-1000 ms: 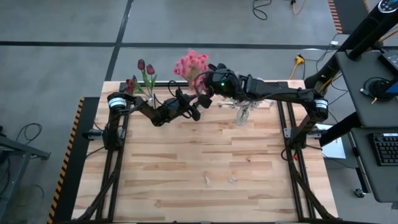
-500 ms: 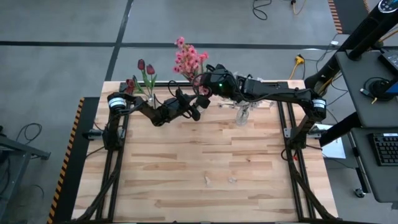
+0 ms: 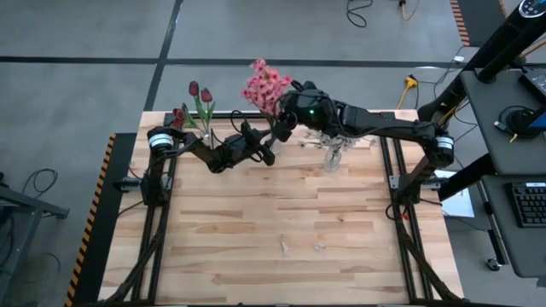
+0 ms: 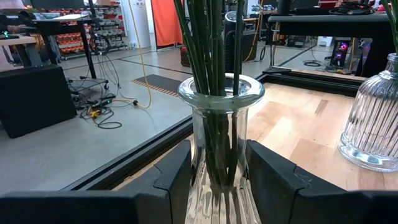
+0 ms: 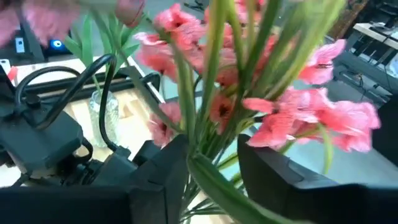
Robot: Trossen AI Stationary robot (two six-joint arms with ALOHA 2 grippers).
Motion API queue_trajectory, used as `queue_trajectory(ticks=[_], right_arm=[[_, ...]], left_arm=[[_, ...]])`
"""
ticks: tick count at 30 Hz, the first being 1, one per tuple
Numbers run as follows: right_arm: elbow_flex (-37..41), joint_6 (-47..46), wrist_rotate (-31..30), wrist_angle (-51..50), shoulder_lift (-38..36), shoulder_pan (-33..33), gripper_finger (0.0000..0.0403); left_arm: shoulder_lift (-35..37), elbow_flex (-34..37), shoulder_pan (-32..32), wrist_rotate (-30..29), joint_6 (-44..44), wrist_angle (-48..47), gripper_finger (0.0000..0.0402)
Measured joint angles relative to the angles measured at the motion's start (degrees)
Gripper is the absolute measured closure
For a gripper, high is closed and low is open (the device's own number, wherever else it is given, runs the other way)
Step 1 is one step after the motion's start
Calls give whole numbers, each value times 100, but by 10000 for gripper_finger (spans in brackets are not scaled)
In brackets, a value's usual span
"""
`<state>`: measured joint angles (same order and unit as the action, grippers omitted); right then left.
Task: Sort flowers into vase by color
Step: Put the pink flowers into the middle transparent vase
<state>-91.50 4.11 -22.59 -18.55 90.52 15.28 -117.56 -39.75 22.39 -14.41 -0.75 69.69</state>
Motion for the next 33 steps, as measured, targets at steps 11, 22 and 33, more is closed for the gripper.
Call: queue_trajectory(ticks=[11,22,33], right_arm=[[0,-12,10,-601,-7,-39,220],[2,529,8,377,332,-62,223],[2,690,7,568,334,-36,363]], left_arm=[[0,0,1,0,20,0,281],[0,0,0,3,22,0,281],[0,-1,0,2,24,2,281]])
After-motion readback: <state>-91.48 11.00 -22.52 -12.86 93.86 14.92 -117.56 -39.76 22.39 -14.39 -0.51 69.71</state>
